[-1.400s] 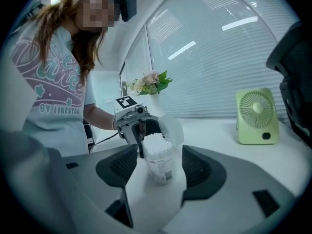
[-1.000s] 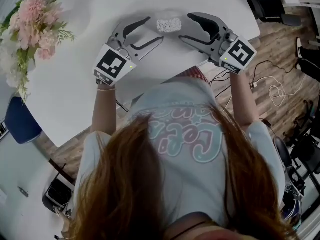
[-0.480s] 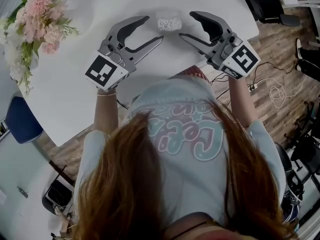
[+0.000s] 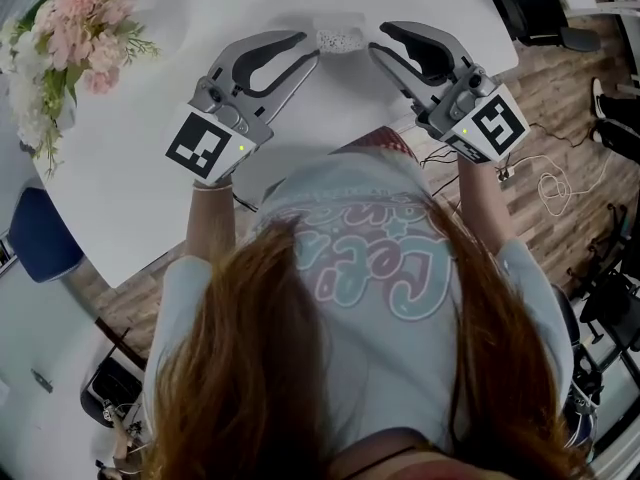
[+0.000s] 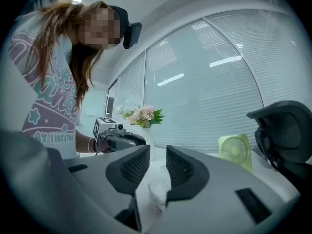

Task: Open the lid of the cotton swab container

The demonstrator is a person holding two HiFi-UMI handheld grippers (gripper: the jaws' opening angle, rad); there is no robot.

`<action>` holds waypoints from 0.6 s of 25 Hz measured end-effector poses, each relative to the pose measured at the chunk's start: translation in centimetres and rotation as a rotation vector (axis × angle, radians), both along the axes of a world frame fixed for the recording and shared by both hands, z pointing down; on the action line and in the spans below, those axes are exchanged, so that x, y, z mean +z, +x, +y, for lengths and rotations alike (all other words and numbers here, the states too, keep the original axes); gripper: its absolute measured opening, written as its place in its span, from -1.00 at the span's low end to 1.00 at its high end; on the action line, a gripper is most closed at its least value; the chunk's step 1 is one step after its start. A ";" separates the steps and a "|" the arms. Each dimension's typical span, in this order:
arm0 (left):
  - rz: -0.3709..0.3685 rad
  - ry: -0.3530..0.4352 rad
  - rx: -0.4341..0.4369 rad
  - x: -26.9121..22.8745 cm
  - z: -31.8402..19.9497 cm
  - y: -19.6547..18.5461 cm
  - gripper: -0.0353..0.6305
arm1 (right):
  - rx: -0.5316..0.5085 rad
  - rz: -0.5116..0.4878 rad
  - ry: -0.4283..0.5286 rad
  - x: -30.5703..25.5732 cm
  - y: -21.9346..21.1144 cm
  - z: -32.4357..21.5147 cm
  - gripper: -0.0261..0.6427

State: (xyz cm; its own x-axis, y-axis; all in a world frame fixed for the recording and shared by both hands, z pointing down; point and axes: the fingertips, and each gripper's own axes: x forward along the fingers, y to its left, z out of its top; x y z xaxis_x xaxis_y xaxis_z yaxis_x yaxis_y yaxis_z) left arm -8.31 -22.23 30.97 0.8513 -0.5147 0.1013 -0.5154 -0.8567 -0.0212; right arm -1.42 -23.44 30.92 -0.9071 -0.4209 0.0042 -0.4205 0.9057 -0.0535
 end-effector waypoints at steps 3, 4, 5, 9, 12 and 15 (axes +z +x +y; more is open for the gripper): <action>-0.009 0.013 0.002 -0.3 0.3 0.1 -0.67 | 0.000 -0.001 0.010 -0.3 0.0 0.3 -0.68; -0.016 0.016 0.008 -0.2 0.4 0.2 -0.69 | -0.001 -0.001 0.013 -0.3 0.0 0.4 -0.70; -0.022 0.016 0.014 -0.2 0.6 0.3 -0.72 | -0.001 -0.001 0.015 -0.4 0.0 0.5 -0.72; -0.037 0.018 0.022 -0.1 0.9 0.8 -0.80 | -0.001 -0.005 0.021 -0.7 0.1 0.7 -0.84; -0.025 0.025 0.016 -0.4 0.9 0.9 -0.83 | 0.004 -0.006 0.026 -0.8 0.2 0.8 -0.90; -0.010 0.032 0.011 -0.5 0.9 0.9 -0.86 | 0.007 -0.012 0.027 -0.9 0.3 0.9 -0.90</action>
